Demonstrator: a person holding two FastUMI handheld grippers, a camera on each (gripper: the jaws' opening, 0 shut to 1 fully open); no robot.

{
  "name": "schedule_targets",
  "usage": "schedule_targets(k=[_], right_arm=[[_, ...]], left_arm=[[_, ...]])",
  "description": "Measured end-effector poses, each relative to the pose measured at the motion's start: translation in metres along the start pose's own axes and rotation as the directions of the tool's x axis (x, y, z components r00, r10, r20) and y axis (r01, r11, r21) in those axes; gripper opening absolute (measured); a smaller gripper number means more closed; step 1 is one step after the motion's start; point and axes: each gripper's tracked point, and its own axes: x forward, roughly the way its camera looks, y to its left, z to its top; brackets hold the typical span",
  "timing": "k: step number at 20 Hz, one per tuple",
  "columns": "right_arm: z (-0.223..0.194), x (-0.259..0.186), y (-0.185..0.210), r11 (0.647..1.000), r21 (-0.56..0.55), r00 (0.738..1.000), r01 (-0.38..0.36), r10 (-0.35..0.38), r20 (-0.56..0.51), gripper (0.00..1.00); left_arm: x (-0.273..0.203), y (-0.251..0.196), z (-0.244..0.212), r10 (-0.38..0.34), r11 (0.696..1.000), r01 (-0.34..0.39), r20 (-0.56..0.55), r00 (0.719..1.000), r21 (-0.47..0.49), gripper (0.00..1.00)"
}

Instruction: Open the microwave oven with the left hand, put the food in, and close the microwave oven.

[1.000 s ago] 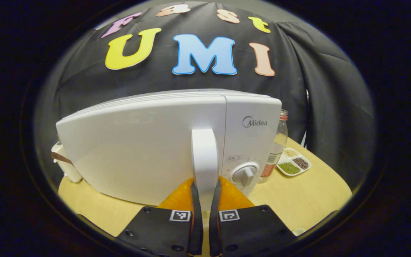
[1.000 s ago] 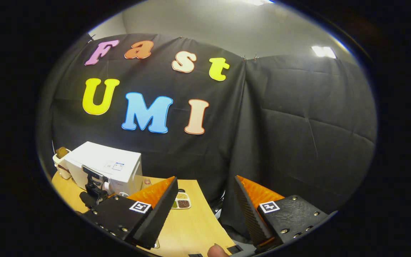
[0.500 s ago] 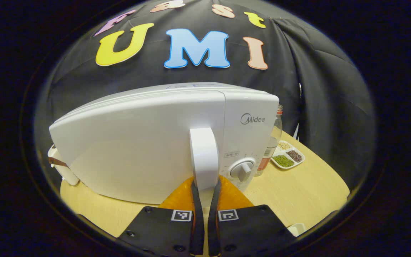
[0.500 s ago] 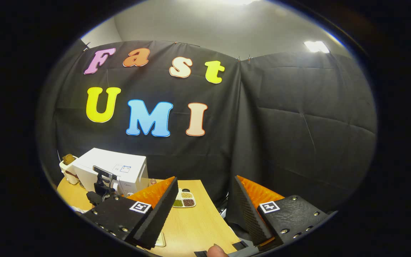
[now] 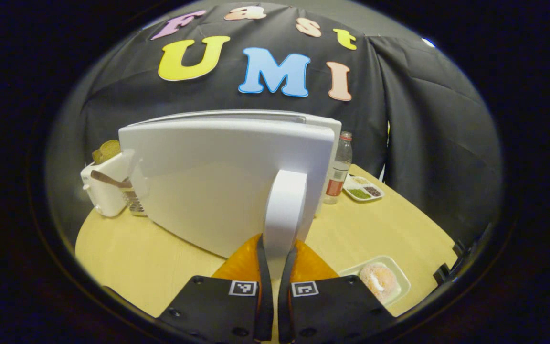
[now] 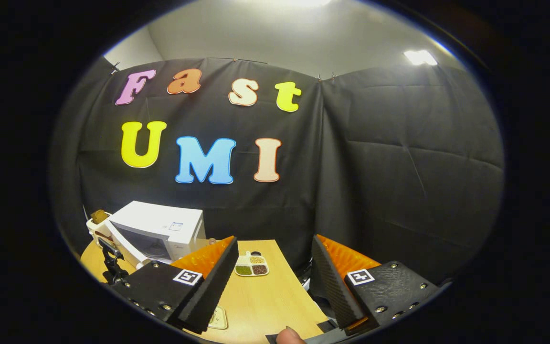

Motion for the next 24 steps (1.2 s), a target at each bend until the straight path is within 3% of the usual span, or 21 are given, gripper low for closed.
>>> schedule_targets(k=[3, 5, 6, 11, 14, 18, 24], right_arm=[[-0.001, -0.012, 0.0, 0.998, -0.018, 0.998, -0.053, 0.054, 0.014, 0.94], [-0.009, -0.023, -0.002, 0.995, -0.023, 0.996, -0.094, 0.094, -0.001, 0.94], [-0.012, -0.028, -0.004, 0.994, -0.021, 0.994, -0.112, 0.111, -0.003, 0.95], [-0.051, -0.043, -0.001, 0.979, 0.037, 0.977, -0.202, 0.204, -0.064, 0.94], [-0.075, -0.047, -0.003, 0.978, 0.04, 0.972, -0.207, 0.21, -0.109, 0.95], [-0.098, -0.045, 0.017, 0.974, 0.005, 0.962, -0.225, 0.222, -0.161, 0.95], [-0.145, -0.023, 0.089, 0.963, 0.036, 0.924, -0.266, 0.266, -0.274, 0.95]], left_arm=[[-0.035, 0.021, -0.016, 0.038, 0.999, -0.038, 0.001, 0.999, -0.007, 0.12], [-0.064, 0.043, -0.029, 0.108, 0.994, -0.109, -0.025, 0.994, -0.016, 0.1], [-0.078, 0.056, -0.034, 0.149, 0.989, -0.149, -0.037, 0.988, -0.019, 0.16], [-0.141, 0.134, -0.066, 0.353, 0.932, -0.361, -0.128, 0.927, -0.045, 0.22], [-0.166, 0.161, -0.082, 0.357, 0.911, -0.382, -0.169, 0.919, -0.155, 0.21], [-0.197, 0.199, -0.119, 0.38, 0.886, -0.426, -0.242, 0.893, -0.181, 0.22], [-0.252, 0.238, -0.111, 0.38, 0.867, -0.415, -0.171, 0.909, -0.277, 0.28]])
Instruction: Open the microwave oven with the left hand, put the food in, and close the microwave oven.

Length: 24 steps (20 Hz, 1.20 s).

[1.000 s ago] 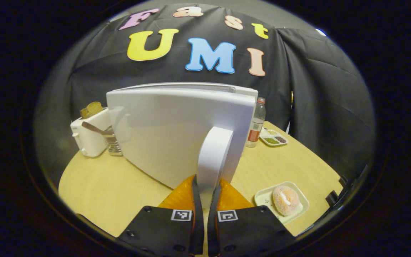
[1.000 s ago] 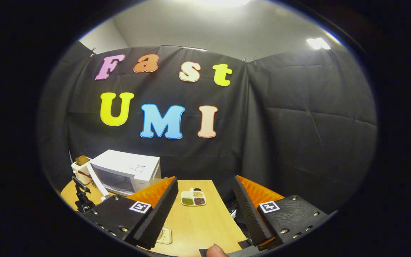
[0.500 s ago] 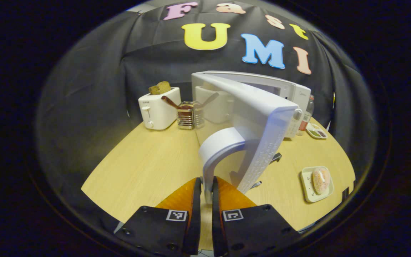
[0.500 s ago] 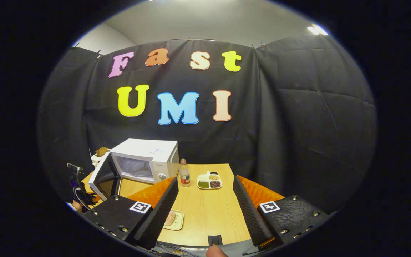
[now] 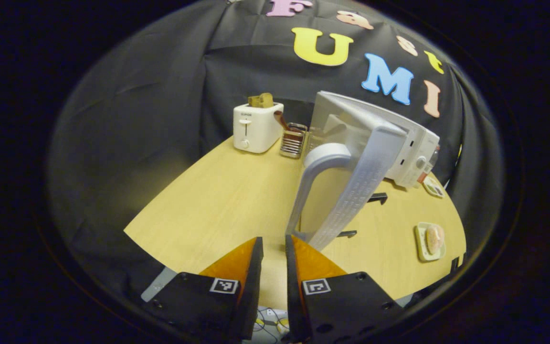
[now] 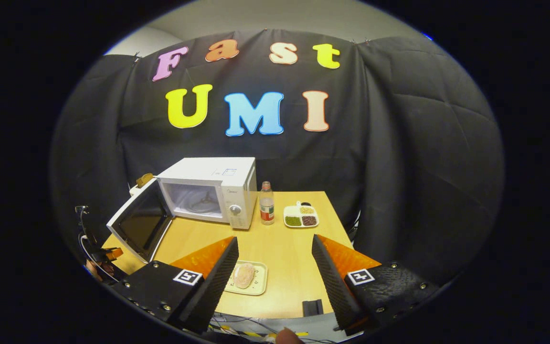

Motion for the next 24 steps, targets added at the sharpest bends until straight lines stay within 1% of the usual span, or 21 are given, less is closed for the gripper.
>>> schedule_targets(k=[1, 2, 3, 4, 6, 7, 8, 9, 10, 11, 12, 14, 15, 16, 17, 18, 19, 20, 22, 23, 24], right_arm=[[-0.007, 0.01, 0.007, 1.0, -0.015, 1.0, 0.013, -0.013, -0.015, 0.95], [-0.015, 0.021, 0.014, 0.999, -0.03, 0.999, 0.025, -0.026, -0.029, 0.95], [-0.024, 0.03, 0.022, 0.999, -0.041, 0.998, 0.029, -0.031, -0.053, 0.95], [-0.037, 0.039, 0.032, 0.999, -0.044, 0.997, 0.021, -0.024, -0.079, 0.95], [-0.058, 0.056, 0.046, 0.999, -0.048, 0.991, 0.015, -0.021, -0.131, 0.95], [-0.066, 0.065, 0.051, 0.999, -0.048, 0.987, 0.01, -0.018, -0.159, 0.95], [-0.077, 0.076, 0.056, 0.999, -0.045, 0.982, -0.001, -0.008, -0.189, 0.95], [-0.086, 0.086, 0.06, 0.999, -0.049, 0.976, -0.01, -0.001, -0.217, 0.95], [-0.098, 0.094, 0.064, 0.998, -0.053, 0.969, -0.016, 0.002, -0.249, 0.95], [-0.106, 0.102, 0.067, 0.998, -0.047, 0.963, -0.031, 0.017, -0.268, 0.95], [-0.117, 0.109, 0.071, 0.998, -0.043, 0.955, -0.044, 0.029, -0.295, 0.95], [-0.138, 0.129, 0.076, 0.998, -0.04, 0.935, -0.058, 0.04, -0.352, 0.95], [-0.148, 0.139, 0.076, 0.998, -0.03, 0.925, -0.063, 0.047, -0.377, 0.95], [-0.157, 0.15, 0.076, 0.997, -0.017, 0.916, -0.069, 0.056, -0.397, 0.95], [-0.167, 0.161, 0.076, 0.997, -0.01, 0.902, -0.078, 0.066, -0.427, 0.95], [-0.18, 0.171, 0.075, 0.997, -0.008, 0.887, -0.083, 0.071, -0.457, 0.95], [-0.186, 0.179, 0.075, 0.996, -0.005, 0.878, -0.087, 0.074, -0.473, 0.95], [-0.193, 0.188, 0.074, 0.996, -0.003, 0.87, -0.09, 0.077, -0.487, 0.95], [-0.208, 0.201, 0.072, 0.996, -0.003, 0.851, -0.094, 0.079, -0.519, 0.95], [-0.213, 0.208, 0.072, 0.995, 0.002, 0.845, -0.096, 0.083, -0.529, 0.95], [-0.221, 0.213, 0.071, 0.995, -0.001, 0.838, -0.096, 0.081, -0.54, 0.95]], left_arm=[[-0.007, 0.006, 0.004, 0.001, 1.0, -0.001, 0.021, 1.0, -0.013, 0.38], [-0.015, 0.013, 0.008, 0.016, 1.0, -0.015, 0.038, 0.999, -0.016, 0.43], [-0.022, 0.022, 0.009, 0.046, 0.999, -0.045, 0.05, 0.998, -0.014, 0.48], [-0.032, 0.029, 0.016, 0.072, 0.997, -0.072, 0.074, 0.995, -0.013, 0.51], [-0.056, 0.031, 0.032, 0.095, 0.995, -0.094, 0.134, 0.986, -0.015, 0.58], [-0.067, 0.029, 0.037, 0.096, 0.995, -0.095, 0.157, 0.983, -0.015, 0.52], [-0.078, 0.03, 0.045, 0.106, 0.994, -0.105, 0.186, 0.977, -0.015, 0.52], [-0.091, 0.028, 0.053, 0.109, 0.994, -0.109, 0.215, 0.971, -0.015, 0.59], [-0.102, 0.029, 0.061, 0.129, 0.992, -0.128, 0.241, 0.962, -0.019, 0.65], [-0.114, 0.028, 0.066, 0.142, 0.99, -0.141, 0.259, 0.955, -0.021, 0.58], [-0.123, 0.027, 0.07, 0.156, 0.987, -0.157, 0.273, 0.949, -0.019, 0.67], [-0.138, 0.02, 0.073, 0.182, 0.982, -0.189, 0.282, 0.942, -0.003, 0.8], [-0.145, 0.019, 0.075, 0.204, 0.975, -0.219, 0.29, 0.935, 0.022, 0.81], [-0.152, 0.013, 0.079, 0.215, 0.968, -0.243, 0.295, 0.931, 0.06, 0.82], [-0.16, 0.008, 0.081, 0.233, 0.957, -0.273, 0.303, 0.924, 0.096, 0.82], [-0.168, 0.002, 0.084, 0.257, 0.941, -0.309, 0.306, 0.917, 0.135, 0.81], [-0.179, -0.005, 0.088, 0.28, 0.921, -0.347, 0.318, 0.906, 0.179, 0.87], [-0.188, -0.016, 0.095, 0.289, 0.901, -0.375, 0.342, 0.894, 0.217, 0.85], [-0.198, -0.044, 0.103, 0.302, 0.86, -0.419, 0.37, 0.879, 0.292, 0.9], [-0.202, -0.054, 0.101, 0.314, 0.844, -0.433, 0.364, 0.877, 0.315, 0.9], [-0.205, -0.065, 0.099, 0.321, 0.838, -0.437, 0.352, 0.879, 0.326, 0.91]])
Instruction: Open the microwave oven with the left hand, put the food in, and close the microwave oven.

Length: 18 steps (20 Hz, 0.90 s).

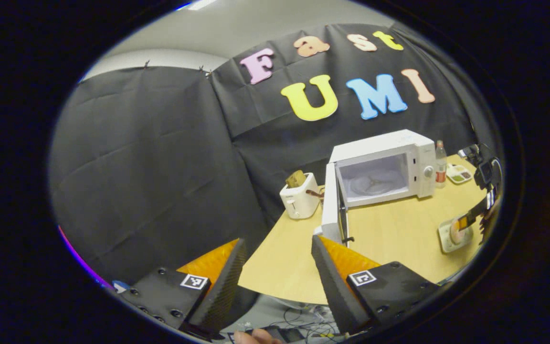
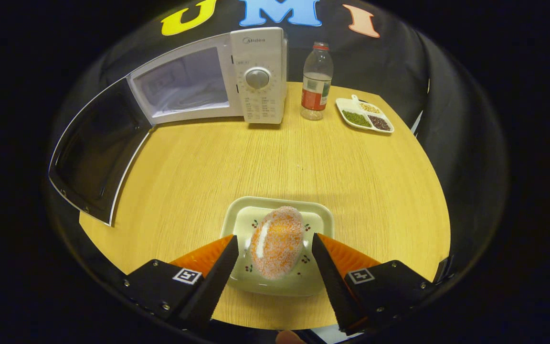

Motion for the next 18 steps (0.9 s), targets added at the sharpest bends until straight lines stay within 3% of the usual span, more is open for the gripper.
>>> schedule_targets(k=[3, 5, 7, 9, 10, 12, 13, 14, 17, 18], right_arm=[[-0.01, 0.019, -0.001, 1.0, 0.007, 1.0, -0.006, 0.006, -0.028, 0.94], [-0.015, 0.027, 0.005, 0.999, 0.007, 0.999, -0.031, 0.032, -0.044, 0.94], [-0.013, 0.028, 0.0, 1.0, -0.022, 0.999, -0.006, 0.006, -0.034, 0.95], [-0.016, 0.028, 0.003, 1.0, -0.007, 0.999, -0.012, 0.012, -0.044, 0.81], [-0.017, 0.027, 0.004, 1.0, 0.007, 0.999, -0.02, 0.02, -0.051, 0.78], [-0.014, 0.024, 0.006, 0.999, 0.029, 0.999, -0.026, 0.027, -0.045, 0.73], [-0.009, 0.02, 0.007, 0.999, 0.025, 0.999, -0.032, 0.032, -0.035, 0.63], [-0.007, 0.018, 0.011, 0.999, 0.021, 0.999, -0.047, 0.047, -0.021, 0.63], [0.005, 0.0, 0.023, 0.997, 0.027, 0.997, -0.073, 0.072, 0.012, 0.63], [0.01, -0.008, 0.028, 0.996, 0.037, 0.997, -0.079, 0.078, 0.028, 0.63]], left_arm=[[-0.016, -0.024, 0.004, 0.015, 0.997, -0.019, -0.061, 0.998, -0.073, 0.99], [-0.029, -0.032, 0.0, 0.021, 0.988, -0.038, -0.114, 0.993, -0.151, 0.99], [-0.04, -0.033, 0.008, 0.031, 0.98, -0.054, -0.12, 0.992, -0.189, 0.95], [-0.048, -0.027, 0.012, 0.049, 0.977, -0.072, -0.117, 0.992, -0.199, 0.95], [-0.052, -0.025, 0.012, 0.053, 0.976, -0.077, -0.12, 0.991, -0.205, 0.99], [-0.06, -0.017, 0.011, 0.066, 0.97, -0.092, -0.122, 0.99, -0.225, 0.99], [-0.066, -0.014, 0.011, 0.062, 0.966, -0.09, -0.118, 0.991, -0.241, 0.99], [-0.07, -0.01, 0.01, 0.057, 0.963, -0.085, -0.115, 0.992, -0.255, 0.94], [-0.082, 0.007, 0.017, 0.047, 0.956, -0.063, -0.062, 0.997, -0.286, 0.94], [-0.084, 0.013, 0.018, 0.041, 0.955, -0.054, -0.049, 0.998, -0.293, 0.99]])
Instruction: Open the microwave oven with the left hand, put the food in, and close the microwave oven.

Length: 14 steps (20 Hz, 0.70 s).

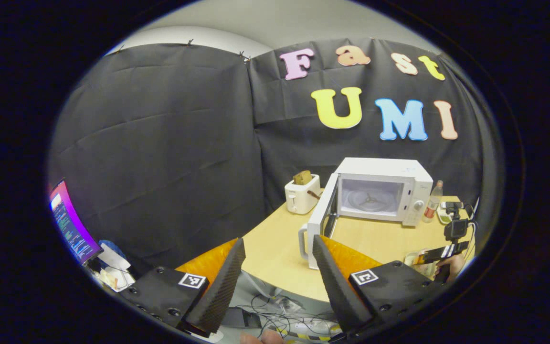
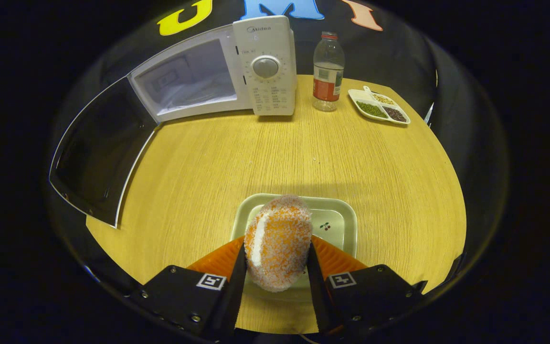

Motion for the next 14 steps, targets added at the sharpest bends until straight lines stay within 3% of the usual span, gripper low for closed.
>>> schedule_targets(k=[2, 3, 6, 7, 8, 12, 14], right_arm=[[0.012, -0.015, 0.018, 0.999, 0.03, 0.999, -0.03, 0.029, 0.031, 0.63], [0.019, -0.022, 0.028, 0.998, 0.047, 0.998, -0.049, 0.047, 0.046, 0.63], [0.039, -0.037, 0.057, 0.993, 0.082, 0.991, -0.081, 0.071, 0.116, 0.63], [0.043, -0.04, 0.065, 0.993, 0.088, 0.99, -0.083, 0.071, 0.125, 0.63], [0.049, -0.044, 0.075, 0.99, 0.11, 0.987, -0.094, 0.078, 0.138, 0.63], [0.079, -0.045, 0.12, 0.972, 0.157, 0.973, -0.172, 0.143, 0.183, 0.63], [0.094, -0.039, 0.142, 0.959, 0.176, 0.963, -0.22, 0.185, 0.196, 0.63]], left_arm=[[-0.007, 0.014, 0.002, -0.021, 1.0, 0.022, 0.021, 1.0, -0.015, 0.94], [-0.01, 0.02, 0.003, -0.037, 0.999, 0.038, 0.036, 0.999, -0.025, 0.99], [-0.015, 0.036, 0.005, -0.087, 0.996, 0.089, 0.08, 0.993, -0.019, 0.99], [-0.016, 0.04, 0.006, -0.102, 0.995, 0.103, 0.098, 0.99, -0.006, 0.94], [-0.017, 0.044, 0.007, -0.113, 0.994, 0.113, 0.101, 0.988, 0.01, 0.99], [-0.021, 0.055, 0.012, -0.134, 0.991, 0.133, 0.116, 0.984, 0.016, 0.95], [-0.015, 0.062, 0.008, -0.112, 0.994, 0.111, 0.1, 0.989, 0.015, 0.99]])
